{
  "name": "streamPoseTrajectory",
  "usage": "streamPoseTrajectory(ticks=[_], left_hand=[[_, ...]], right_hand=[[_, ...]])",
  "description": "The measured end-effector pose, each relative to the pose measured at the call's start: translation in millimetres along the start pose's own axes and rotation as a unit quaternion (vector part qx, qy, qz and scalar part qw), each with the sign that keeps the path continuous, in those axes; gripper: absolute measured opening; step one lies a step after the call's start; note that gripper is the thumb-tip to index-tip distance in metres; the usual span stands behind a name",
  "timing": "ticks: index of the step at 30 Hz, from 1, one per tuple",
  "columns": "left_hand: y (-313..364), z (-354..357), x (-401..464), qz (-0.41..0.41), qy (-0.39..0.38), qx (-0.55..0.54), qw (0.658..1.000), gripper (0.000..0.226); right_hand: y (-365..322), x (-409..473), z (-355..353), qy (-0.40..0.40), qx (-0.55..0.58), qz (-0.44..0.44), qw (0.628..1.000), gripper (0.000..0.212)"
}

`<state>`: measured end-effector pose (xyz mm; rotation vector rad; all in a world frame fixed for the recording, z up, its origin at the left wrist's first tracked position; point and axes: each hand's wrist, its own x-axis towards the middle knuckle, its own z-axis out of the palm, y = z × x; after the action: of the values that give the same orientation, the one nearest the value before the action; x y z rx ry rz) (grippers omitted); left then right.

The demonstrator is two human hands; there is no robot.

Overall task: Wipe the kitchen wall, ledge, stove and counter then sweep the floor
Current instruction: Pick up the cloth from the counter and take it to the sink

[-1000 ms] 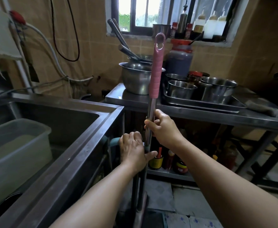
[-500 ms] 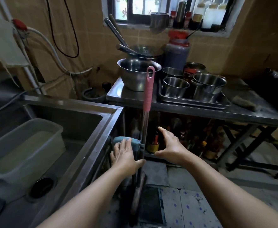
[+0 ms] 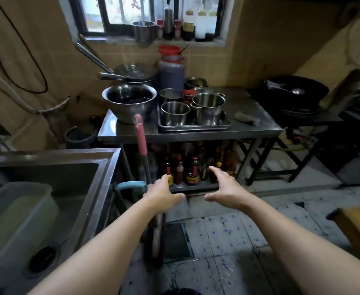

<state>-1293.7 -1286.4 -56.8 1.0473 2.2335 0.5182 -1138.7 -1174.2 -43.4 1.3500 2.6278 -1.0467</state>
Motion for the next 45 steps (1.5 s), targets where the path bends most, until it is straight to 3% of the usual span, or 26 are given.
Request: streamPoseTrajectory(ticks=[7, 19, 29, 45], left_hand=[[82, 31, 12, 0.024, -0.033, -0.002, 0.999, 0.077], [227, 85, 64, 0.002, 0.005, -0.018, 1.0, 0.082], [286, 86, 112, 0.028, 0.012, 0.017, 0.999, 0.077], [347, 43, 346, 0.087, -0.018, 0.045, 0.995, 0.078]], right_hand=[[59, -2, -67, 0.041, 0.032, 0.026, 0.998, 0.093], [165, 41, -174, 0.042, 0.053, -0.002, 0.998, 0.096], [200, 83, -223, 0.057, 0.089, 0.003, 0.994, 0.091], [216, 276, -281, 0.092, 0.113, 0.079, 0.986, 0.092]])
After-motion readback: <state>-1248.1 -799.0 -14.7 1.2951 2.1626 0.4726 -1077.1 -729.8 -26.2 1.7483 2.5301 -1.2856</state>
